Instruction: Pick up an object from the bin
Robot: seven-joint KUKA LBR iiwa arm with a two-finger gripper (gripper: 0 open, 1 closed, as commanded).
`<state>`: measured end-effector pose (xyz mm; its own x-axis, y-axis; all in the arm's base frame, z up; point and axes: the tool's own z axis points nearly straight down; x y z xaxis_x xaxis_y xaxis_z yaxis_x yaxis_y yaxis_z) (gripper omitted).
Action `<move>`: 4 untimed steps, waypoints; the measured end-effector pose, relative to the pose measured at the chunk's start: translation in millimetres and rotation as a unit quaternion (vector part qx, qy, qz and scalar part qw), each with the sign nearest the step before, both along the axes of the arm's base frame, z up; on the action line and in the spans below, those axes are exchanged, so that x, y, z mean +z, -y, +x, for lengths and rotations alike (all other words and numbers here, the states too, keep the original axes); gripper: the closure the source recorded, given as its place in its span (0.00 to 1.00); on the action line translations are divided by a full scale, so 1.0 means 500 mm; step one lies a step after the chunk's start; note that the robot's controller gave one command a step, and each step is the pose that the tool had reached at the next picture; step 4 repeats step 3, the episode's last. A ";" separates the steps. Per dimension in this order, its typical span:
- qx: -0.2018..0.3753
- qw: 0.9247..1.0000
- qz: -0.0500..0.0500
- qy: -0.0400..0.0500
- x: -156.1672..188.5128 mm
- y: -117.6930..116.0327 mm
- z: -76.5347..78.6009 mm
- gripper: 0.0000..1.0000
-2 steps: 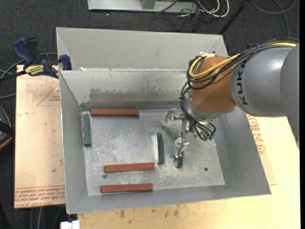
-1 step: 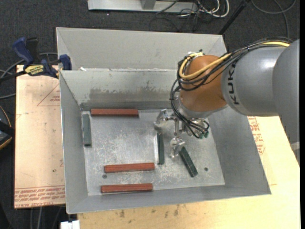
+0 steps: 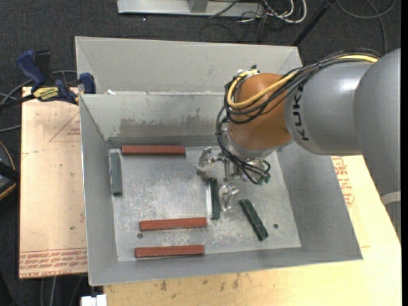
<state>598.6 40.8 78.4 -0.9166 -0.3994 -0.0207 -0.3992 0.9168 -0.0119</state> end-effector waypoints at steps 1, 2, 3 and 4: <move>0.146 0.989 -0.001 0.002 0.003 -0.048 -0.058 1.00; 0.146 0.989 -0.001 0.002 0.003 -0.047 -0.058 1.00; 0.131 0.991 0.001 -0.010 0.272 -0.086 -0.060 1.00; 0.131 0.991 0.001 -0.010 0.272 -0.086 -0.060 1.00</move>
Offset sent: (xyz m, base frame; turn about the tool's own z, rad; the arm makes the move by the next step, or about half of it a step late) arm 0.0000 0.0000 0.0000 0.0000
